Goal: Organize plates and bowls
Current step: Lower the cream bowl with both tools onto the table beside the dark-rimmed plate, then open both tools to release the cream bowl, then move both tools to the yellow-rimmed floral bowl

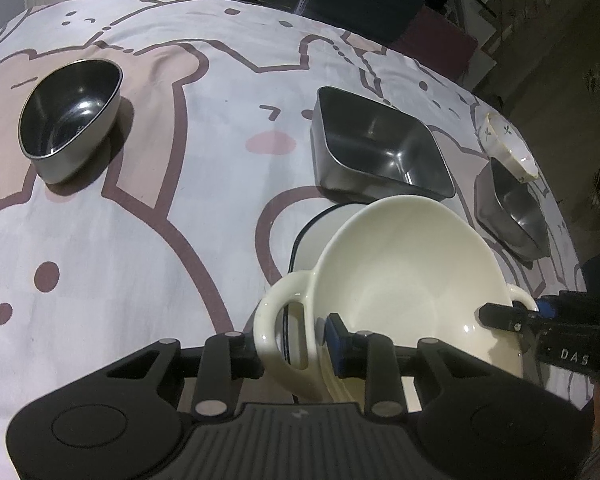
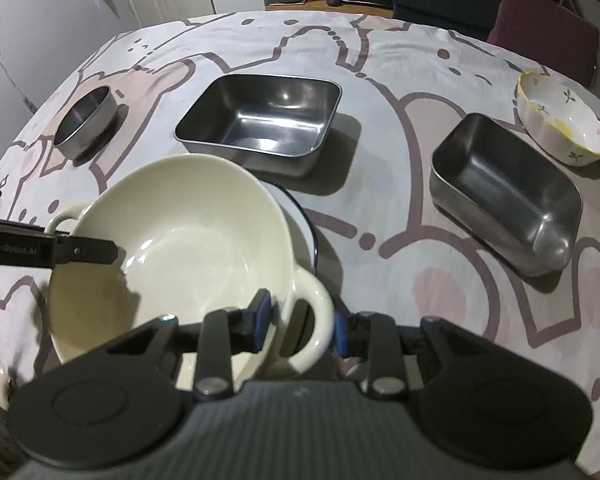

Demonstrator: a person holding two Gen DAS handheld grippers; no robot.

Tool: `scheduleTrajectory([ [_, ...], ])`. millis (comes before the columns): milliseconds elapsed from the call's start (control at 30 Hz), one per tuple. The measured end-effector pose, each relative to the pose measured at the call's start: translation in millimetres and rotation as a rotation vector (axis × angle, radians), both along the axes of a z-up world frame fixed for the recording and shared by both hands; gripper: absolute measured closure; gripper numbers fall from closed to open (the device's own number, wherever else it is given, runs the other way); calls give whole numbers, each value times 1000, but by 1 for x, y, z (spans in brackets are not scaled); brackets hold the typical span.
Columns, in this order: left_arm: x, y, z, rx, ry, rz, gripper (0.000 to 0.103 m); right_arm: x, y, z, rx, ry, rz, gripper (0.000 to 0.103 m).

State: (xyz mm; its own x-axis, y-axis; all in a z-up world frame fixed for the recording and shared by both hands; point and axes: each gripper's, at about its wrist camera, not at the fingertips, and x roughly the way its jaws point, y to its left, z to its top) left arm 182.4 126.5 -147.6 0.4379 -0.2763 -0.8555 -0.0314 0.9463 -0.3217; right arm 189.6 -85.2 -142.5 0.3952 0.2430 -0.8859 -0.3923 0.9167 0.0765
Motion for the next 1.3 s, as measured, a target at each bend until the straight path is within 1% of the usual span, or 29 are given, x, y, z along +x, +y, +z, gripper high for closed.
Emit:
scheduleTrajectory([
  [100, 1, -3, 2, 32, 0, -19, 67, 2, -5, -1, 34, 12, -19, 68],
  [133, 1, -4, 3, 46, -3, -29, 67, 3, -7, -2, 52, 17, -28, 67],
  [167, 1, -6, 3, 60, -6, -38, 65, 4, -10, -3, 68, 21, -48, 64],
  [233, 0, -9, 6, 93, -14, -54, 60, 7, -15, -6, 87, 29, -76, 50],
  [267, 0, -10, 8, 99, -19, -61, 50, 8, -17, -7, 87, 36, -85, 46],
  [300, 0, -11, 10, 103, -25, -65, 37, 9, -18, -9, 88, 44, -89, 40],
  [333, -1, -12, 13, 105, -35, -67, 31, 9, -19, -10, 96, 56, -87, 30],
  [367, -2, -14, 17, 105, -48, -71, 22, 9, -20, -11, 105, 69, -83, 25],
  [400, -2, -16, 22, 107, -64, -73, 18, 8, -20, -11, 108, 76, -77, 18],
  [433, -3, -18, 27, 110, -76, -72, 15, 6, -20, -10, 111, 72, -67, 13],
  [467, -2, -20, 31, 115, -82, -72, 9, 4, -20, -8, 115, 65, -55, 10],
  [500, -2, -22, 35, 123, -92, -69, 4, 2, -20, -5, 117, 55, -45, 3],
  [533, -1, -25, 41, 130, -107, -62, 3, -1, -20, 0, 120, 37, -38, 0],
  [600, -1, -31, 52, 137, -141, -57, 0, -5, -24, 9, 126, -3, -37, 0],
  [700, 3, -44, 69, 122, -191, -63, 0, -7, -34, 26, 131, -64, -44, 0],
  [767, 9, -55, 79, 119, -228, -66, 0, -8, -45, 40, 126, -132, -60, 0],
  [867, 22, -78, 90, 149, -281, -81, 0, -3, -68, 60, 126, -217, -111, 0],
  [933, 34, -94, 93, 155, -297, -89, 0, 4, -87, 72, 132, -267, -149, 0],
  [1033, 54, -119, 96, 139, -304, -102, 0, 17, -116, 84, 140, -315, -204, 0],
  [1167, 84, -162, 98, 103, -331, -120, 0, 44, -155, 91, 129, -359, -282, 0],
  [1300, 116, -209, 95, 106, -354, -141, 0, 68, -190, 90, 136, -383, -350, 0],
])
